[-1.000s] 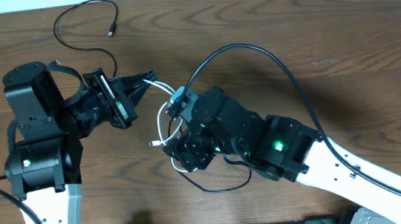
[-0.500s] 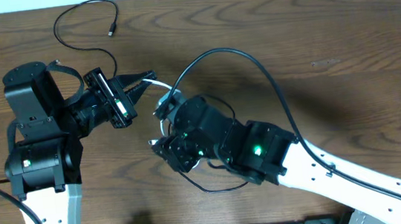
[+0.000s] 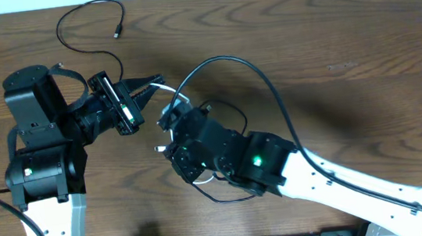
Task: Untangle cables
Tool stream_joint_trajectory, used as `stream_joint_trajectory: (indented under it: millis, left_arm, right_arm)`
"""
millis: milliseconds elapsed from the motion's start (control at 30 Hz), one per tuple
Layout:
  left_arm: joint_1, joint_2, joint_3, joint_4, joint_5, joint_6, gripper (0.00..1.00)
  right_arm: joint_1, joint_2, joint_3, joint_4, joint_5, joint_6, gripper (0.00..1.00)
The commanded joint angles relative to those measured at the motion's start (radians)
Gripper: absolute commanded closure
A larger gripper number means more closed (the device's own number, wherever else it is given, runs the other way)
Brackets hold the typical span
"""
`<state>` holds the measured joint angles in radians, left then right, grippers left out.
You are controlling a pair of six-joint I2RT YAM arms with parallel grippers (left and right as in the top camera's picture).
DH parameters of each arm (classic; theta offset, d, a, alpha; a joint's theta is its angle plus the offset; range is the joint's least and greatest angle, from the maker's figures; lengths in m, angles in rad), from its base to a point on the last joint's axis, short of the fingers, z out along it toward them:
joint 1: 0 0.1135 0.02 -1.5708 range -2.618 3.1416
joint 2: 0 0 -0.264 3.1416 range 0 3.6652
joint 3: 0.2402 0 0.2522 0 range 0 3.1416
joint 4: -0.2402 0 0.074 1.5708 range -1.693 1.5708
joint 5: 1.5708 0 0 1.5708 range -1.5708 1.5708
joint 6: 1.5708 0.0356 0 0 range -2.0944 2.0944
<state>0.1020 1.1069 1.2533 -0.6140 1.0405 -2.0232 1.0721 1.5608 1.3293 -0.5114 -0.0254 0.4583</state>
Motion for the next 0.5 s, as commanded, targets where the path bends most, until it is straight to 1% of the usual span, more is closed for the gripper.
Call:
stream_joint_trajectory:
  millis: [0,100,133,267,367,467]
  left_arm:
    - [0.005,-0.003,0.019,0.002,-0.005,-0.040,0.92]
    - [0.005,-0.003,0.019,0.002,-0.006,-0.039,0.93]
    - [0.005,-0.003,0.019,0.002,-0.006,-0.039,0.92]
    - [0.005,-0.003,0.019,0.002,-0.027,-0.019,0.92]
    - [0.005,-0.003,0.019,-0.007,-0.117,0.044,0.92]
    - [0.005,-0.003,0.019,-0.066,-0.187,0.083,0.93]
  right_arm:
    - [0.003,0.009,-0.005,0.005,0.019,0.027,0.78]
    - [0.003,-0.002,-0.005,0.015,0.019,0.028,0.96]
    - [0.003,-0.008,-0.005,0.015,0.019,0.028,0.99]
    - [0.003,-0.053,-0.005,0.003,0.019,0.029,0.99]
    - [0.003,-0.124,-0.005,-0.020,0.016,0.035,0.99]
    - [0.002,-0.187,-0.005,-0.056,0.016,0.035,0.99]
